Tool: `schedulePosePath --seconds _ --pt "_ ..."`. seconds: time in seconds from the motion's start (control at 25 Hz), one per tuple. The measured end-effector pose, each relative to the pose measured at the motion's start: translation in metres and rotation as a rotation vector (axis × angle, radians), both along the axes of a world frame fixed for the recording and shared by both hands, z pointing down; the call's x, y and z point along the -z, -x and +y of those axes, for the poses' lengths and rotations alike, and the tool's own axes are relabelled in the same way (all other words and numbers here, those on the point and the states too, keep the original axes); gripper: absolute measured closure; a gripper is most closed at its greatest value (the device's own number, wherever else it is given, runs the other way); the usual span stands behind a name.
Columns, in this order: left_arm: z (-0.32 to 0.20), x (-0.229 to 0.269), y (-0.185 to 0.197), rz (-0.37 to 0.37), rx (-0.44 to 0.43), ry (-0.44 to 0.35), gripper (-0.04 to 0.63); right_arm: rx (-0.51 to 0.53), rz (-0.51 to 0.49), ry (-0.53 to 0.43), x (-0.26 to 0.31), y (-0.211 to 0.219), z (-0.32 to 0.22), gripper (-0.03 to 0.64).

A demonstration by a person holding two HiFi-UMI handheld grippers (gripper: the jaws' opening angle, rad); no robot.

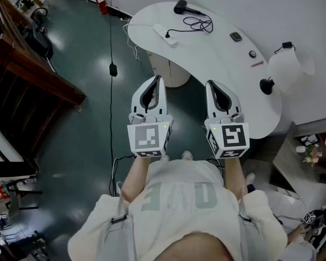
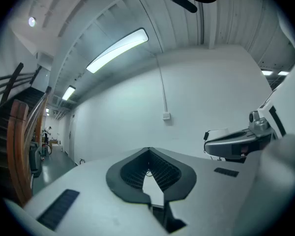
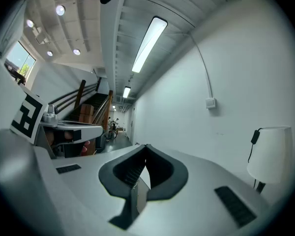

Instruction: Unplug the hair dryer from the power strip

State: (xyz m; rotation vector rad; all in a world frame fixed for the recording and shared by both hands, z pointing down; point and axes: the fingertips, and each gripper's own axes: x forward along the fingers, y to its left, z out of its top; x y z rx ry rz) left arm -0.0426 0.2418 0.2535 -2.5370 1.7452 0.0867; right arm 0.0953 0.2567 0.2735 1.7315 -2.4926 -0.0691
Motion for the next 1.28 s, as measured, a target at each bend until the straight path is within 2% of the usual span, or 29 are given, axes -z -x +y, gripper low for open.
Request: schedulePosePath --seconds 0.48,0.68,1.04,1.28 --pt "-0.002 0.002 0.022 0.013 0.003 -0.007 0.581 0.018 0.013 0.004 -0.003 0.024 0.001 0.595" --pt "-0.002 0.000 0.047 0.028 0.010 -0.005 0.581 0.019 -0.041 0.021 -0.004 0.042 0.008 0.595" --pt "-0.004 -0.015 0.102 0.023 0.030 0.018 0.581 -0.007 -0.039 0.039 -0.020 0.076 0.015 0.595" --pt "-0.030 -0.017 0.107 0.029 0.052 -0.019 0.581 0.021 -0.053 0.014 -0.016 0.073 -0.023 0.595"
